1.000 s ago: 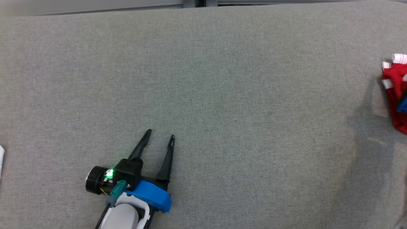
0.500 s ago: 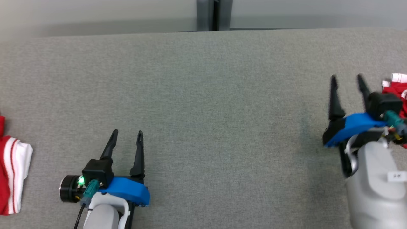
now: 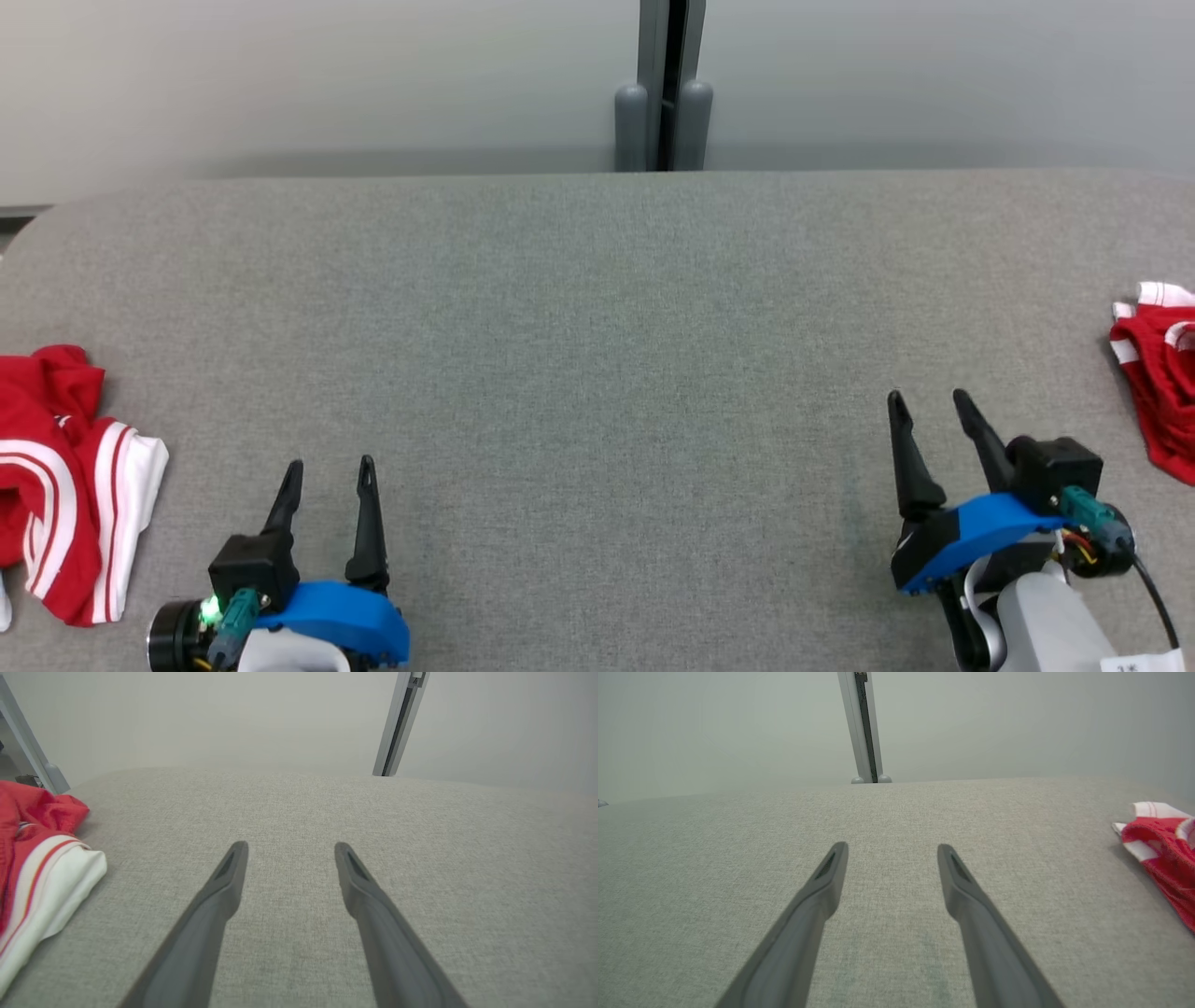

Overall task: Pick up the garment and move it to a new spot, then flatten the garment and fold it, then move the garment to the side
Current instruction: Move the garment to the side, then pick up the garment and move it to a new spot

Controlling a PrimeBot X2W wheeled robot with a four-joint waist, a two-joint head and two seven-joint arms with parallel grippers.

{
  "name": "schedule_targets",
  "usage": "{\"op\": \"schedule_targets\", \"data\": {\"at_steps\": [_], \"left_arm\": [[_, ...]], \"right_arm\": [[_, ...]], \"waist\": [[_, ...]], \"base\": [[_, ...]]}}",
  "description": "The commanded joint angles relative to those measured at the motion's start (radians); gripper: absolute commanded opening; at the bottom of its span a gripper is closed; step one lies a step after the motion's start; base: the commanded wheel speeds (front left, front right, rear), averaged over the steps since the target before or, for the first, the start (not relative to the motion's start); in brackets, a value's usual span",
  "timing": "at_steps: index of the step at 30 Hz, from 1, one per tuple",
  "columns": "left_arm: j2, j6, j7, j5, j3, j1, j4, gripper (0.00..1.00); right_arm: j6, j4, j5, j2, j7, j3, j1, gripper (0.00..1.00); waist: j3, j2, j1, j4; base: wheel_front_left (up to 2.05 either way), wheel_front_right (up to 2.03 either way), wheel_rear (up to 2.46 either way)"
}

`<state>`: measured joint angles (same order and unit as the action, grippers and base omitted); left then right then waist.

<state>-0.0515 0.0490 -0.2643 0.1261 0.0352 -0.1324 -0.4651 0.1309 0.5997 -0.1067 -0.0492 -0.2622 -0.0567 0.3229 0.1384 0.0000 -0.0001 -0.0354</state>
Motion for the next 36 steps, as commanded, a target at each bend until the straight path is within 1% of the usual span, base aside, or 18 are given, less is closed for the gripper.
{"op": "schedule_targets", "data": {"at_steps": [1,15,24,29,32,36], "left_arm": [[0.001,-0.007,0.0,0.006,-0.002,0.013,-0.005,1.0],[0.001,-0.031,0.0,0.034,0.014,0.1,0.003,1.0],[0.001,-0.049,0.0,0.061,0.025,0.118,0.021,1.0],[0.0,-0.058,0.0,0.077,0.019,0.099,0.019,1.0],[0.001,-0.066,0.0,0.09,0.007,0.088,0.017,1.0],[0.001,-0.073,0.0,0.095,-0.012,0.084,0.01,1.0]], "right_arm": [[0.0,-0.004,-0.006,-0.003,-0.004,0.008,-0.021,1.0],[0.0,-0.015,-0.058,-0.003,-0.004,0.067,-0.132,1.0],[0.0,-0.018,-0.055,-0.003,-0.004,0.086,-0.162,1.0],[0.0,-0.026,-0.044,-0.003,-0.004,0.089,-0.144,1.0],[0.0,-0.041,-0.022,-0.002,-0.003,0.12,-0.142,1.0],[0.0,-0.055,-0.019,-0.002,-0.004,0.147,-0.14,1.0]], "waist": [[-0.015,0.0,0.0001,-0.006],[-0.106,0.0,0.0001,0.004],[-0.107,0.0,0.0001,0.026],[-0.084,0.0,0.0001,0.057],[-0.067,0.0,0.0001,0.096],[-0.051,0.0,0.0001,0.162]], "base": [[0.0,0.0,0.0],[0.0,0.0,0.0],[0.0,0.0,0.0],[0.0,0.0,0.0],[0.0,0.0,0.0],[0.0,0.0,0.0]]}}
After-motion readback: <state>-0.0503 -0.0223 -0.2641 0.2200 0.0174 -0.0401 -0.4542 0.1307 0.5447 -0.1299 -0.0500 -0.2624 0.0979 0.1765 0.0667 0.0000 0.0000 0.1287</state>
